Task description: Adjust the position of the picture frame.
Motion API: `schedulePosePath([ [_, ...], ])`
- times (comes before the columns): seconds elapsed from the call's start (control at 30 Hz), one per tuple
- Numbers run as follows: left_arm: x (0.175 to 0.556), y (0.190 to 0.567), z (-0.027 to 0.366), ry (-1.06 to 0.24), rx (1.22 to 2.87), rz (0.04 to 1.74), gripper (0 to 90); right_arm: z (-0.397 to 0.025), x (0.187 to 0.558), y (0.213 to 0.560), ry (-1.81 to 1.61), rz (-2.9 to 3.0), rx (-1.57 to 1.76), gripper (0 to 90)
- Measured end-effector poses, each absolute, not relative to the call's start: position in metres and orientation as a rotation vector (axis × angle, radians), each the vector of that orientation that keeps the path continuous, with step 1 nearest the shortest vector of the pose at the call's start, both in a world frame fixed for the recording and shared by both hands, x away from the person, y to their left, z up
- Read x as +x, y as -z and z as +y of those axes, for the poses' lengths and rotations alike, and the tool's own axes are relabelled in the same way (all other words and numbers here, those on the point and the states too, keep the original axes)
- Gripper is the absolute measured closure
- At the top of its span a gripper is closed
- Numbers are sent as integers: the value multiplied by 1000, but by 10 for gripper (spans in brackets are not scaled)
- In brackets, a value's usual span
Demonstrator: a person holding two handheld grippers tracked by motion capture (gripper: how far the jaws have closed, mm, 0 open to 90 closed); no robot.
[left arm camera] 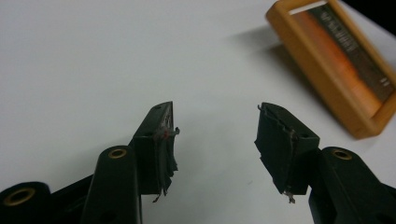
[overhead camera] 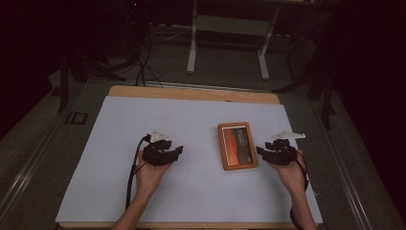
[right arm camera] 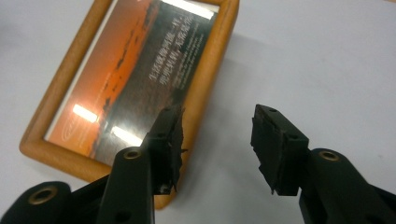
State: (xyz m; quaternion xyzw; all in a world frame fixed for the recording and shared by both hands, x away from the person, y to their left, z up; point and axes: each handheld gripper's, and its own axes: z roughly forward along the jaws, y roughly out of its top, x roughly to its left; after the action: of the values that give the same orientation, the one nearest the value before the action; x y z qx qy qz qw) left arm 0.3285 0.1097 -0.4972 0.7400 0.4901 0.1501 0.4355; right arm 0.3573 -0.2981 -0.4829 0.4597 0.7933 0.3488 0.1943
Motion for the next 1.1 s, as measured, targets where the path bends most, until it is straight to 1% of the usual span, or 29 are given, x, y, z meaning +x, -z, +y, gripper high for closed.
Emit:
schedulePosePath([
  [0.23,339,497,87,-323,1861,1177,460,-292,365,486,-1000,2238,1291,512],
  [0.53,349,501,53,-307,1908,1103,455,-290,374,492,-1032,2251,1317,481],
  [1.1,363,509,12,-235,1947,1035,406,-285,386,500,-1082,2284,1340,410],
])
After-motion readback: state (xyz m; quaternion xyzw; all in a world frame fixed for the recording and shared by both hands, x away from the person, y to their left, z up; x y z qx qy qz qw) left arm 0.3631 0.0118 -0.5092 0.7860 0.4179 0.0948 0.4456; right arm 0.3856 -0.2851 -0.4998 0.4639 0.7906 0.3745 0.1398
